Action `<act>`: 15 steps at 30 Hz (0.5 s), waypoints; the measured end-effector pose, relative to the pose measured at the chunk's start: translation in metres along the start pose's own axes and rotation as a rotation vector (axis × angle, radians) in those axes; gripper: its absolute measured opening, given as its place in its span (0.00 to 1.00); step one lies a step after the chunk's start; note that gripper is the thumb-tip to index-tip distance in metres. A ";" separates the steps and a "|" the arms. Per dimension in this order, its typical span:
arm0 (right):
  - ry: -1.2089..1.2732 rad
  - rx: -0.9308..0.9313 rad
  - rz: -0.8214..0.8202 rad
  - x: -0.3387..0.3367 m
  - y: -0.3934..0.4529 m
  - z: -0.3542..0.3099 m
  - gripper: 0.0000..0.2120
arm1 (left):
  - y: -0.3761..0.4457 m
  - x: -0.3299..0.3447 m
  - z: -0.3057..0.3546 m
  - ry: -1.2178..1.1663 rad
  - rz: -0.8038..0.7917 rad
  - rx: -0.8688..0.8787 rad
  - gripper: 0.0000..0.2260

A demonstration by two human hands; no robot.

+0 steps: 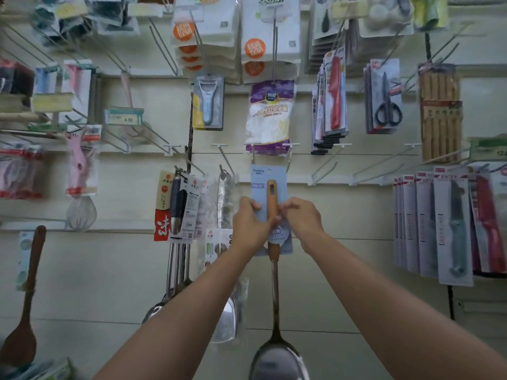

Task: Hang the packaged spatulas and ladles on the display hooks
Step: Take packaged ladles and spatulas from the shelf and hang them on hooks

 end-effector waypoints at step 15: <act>-0.079 -0.083 -0.150 0.036 0.006 -0.013 0.09 | 0.015 0.009 -0.033 -0.282 -0.218 -0.214 0.08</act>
Point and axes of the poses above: each hand's wrist, its own y-axis towards the middle knuckle, its own x-axis out of the palm, z = x × y, the point moved 10 cm from there along y, towards the middle knuckle, and after that the axes turned 5 degrees about x, right-handed, at the moved point
